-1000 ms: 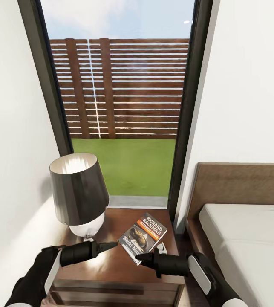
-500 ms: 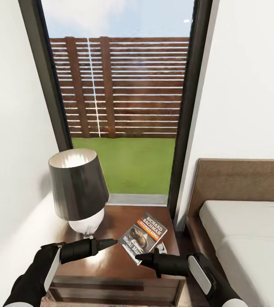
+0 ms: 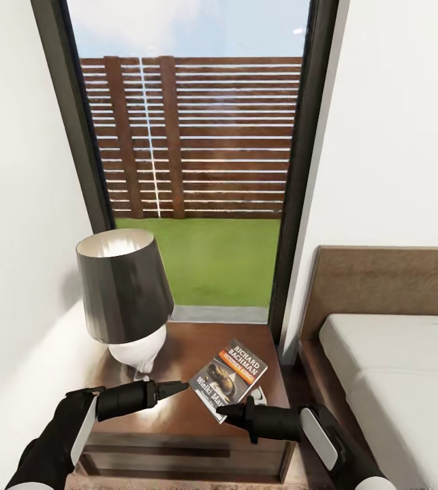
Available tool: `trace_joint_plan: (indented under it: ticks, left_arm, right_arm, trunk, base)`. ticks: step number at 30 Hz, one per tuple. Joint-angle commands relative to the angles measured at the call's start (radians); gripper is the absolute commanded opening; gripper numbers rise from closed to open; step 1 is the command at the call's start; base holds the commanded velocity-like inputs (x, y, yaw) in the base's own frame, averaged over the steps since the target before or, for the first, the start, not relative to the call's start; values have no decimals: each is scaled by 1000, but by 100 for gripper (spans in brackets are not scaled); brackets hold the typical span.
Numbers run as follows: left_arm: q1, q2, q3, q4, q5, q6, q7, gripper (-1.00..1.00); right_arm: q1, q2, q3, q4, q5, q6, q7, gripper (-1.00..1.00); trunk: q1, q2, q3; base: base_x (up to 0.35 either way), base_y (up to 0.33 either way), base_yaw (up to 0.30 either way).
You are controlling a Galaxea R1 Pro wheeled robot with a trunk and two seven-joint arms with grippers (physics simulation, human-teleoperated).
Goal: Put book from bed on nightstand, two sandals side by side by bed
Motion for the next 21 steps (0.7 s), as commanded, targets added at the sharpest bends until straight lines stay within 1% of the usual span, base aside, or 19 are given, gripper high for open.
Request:
trace_joint_plan:
  ticks: [1,5,12,15,21]
  left_arm:
    - [-1,0,0,0,2,10,-2,100]
    - [-1,0,0,1,2,9,-2,100]
    - [-1,0,1,1,3,9,-2,100]
    - [-1,0,1,1,4,9,-2,100]
    - [-1,0,1,1,4,9,-2,100]
  right_arm:
    - [-1,-1,1,0,-2,4,3,-100]
    - [-1,-1,1,0,-2,4,4,-100]
    - [-1,-1,1,0,-2,4,3,-100]
    - [-1,-1,1,0,-2,4,2,-100]
    - [-1,-1,1,0,-2,4,1,-100]
  trunk:
    - [4,-8,-4]
    - [19,-36,-17]
    - [19,-36,-17]
    - [19,-36,-17]
    - [19,-36,-17]
  base:
    - [0,0,0]
    - [0,0,0]
    - [10,0,0]
    - [208,0,0]
    - [311,0,0]
